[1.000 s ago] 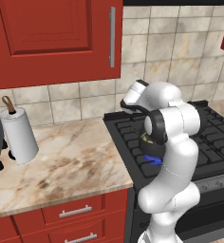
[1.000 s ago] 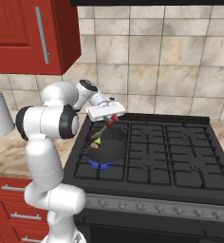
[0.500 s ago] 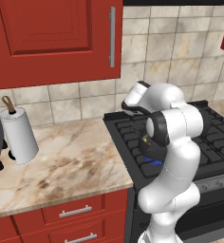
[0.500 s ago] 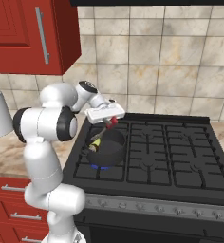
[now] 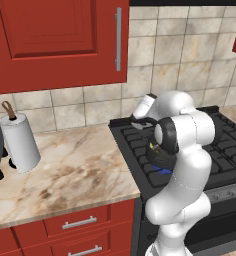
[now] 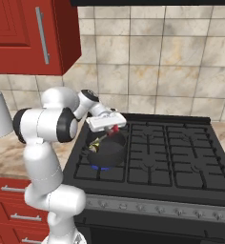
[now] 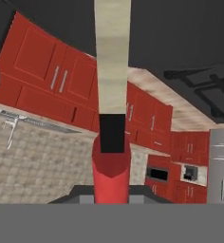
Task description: Put the lemon wedge and mushroom in the pot. Retrieve the spatula and lightly stir the vegetables in the pot.
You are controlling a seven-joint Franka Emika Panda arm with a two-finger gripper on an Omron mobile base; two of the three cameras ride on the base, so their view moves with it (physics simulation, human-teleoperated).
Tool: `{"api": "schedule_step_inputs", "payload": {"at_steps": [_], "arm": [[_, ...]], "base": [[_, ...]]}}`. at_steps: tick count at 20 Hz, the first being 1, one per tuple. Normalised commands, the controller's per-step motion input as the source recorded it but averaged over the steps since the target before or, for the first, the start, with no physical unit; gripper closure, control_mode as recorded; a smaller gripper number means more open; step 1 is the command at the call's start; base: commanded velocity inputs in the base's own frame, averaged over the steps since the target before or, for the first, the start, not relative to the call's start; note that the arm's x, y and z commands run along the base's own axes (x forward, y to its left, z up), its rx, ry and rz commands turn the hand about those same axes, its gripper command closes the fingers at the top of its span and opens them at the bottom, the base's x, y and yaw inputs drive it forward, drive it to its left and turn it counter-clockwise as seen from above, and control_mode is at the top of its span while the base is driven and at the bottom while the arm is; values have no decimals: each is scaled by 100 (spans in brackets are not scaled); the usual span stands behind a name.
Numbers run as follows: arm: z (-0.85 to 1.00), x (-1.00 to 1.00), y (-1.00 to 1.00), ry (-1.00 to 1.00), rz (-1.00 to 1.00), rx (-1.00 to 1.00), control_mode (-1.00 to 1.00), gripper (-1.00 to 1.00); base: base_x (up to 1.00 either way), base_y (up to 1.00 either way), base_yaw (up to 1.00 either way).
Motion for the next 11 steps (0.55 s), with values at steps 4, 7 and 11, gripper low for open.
{"api": "schedule_step_inputs", "payload": {"at_steps": [4,7,11], "arm": [[-18,0,-7,2,-1,-1,-100,100],[-34,0,-23,4,-2,-1,-100,100],[-23,0,-12,1,-1,-2,-100,100]], "base": [[0,0,0],[0,0,0],[0,0,0]]}}
